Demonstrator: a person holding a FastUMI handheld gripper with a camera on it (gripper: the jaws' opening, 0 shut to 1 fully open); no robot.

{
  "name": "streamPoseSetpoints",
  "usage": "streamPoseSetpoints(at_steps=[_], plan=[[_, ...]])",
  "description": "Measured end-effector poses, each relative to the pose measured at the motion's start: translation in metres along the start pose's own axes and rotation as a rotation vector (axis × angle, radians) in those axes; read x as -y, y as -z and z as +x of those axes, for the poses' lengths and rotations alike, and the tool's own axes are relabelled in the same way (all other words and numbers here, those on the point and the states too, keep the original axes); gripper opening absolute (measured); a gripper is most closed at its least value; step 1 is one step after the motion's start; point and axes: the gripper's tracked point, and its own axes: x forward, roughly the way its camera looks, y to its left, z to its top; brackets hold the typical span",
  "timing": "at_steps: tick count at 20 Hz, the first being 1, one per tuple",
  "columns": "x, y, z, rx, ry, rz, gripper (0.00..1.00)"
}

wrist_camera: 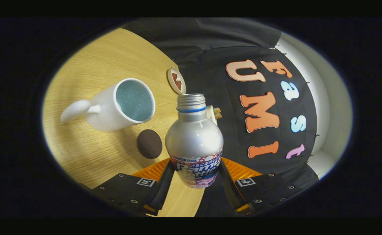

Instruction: Take the bottle from table, then pour the juice into the cup, finally place the bottle on the coaster

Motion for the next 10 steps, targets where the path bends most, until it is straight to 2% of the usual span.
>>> streamPoseSetpoints(at_steps=[10], plan=[[-0.0002,0.0003,0.0022,0.000,-0.003,-0.152,0.75]])
